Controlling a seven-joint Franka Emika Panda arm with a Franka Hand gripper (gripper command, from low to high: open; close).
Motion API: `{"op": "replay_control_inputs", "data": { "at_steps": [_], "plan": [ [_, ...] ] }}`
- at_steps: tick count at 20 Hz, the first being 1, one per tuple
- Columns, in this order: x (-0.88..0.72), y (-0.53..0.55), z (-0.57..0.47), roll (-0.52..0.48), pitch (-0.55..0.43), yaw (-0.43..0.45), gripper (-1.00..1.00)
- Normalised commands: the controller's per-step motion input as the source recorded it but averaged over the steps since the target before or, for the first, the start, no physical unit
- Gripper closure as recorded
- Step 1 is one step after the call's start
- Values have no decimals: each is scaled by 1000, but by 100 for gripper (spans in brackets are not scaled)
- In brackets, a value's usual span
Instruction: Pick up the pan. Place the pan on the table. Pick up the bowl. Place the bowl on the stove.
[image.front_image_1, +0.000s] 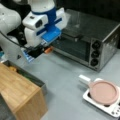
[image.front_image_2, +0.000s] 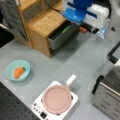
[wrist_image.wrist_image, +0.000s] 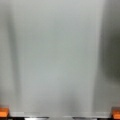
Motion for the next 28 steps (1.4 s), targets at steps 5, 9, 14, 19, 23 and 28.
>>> {"op": "replay_control_inputs", "data": {
  "at_steps": [5, 9, 14, 19, 23, 28],
  "plan": [
    [126, 49, -75, 54, -8, -48, -100],
    [322, 164, -260, 21, -27, -127, -100],
    [363, 267, -356, -12, -54, -154, -100],
    [220, 212, -264, 23, -72, -112, -100],
    [117, 94, -154, 52, -62, -79, -100],
    [191, 92, -311, 44, -52, -100, -100]
  ]
}}
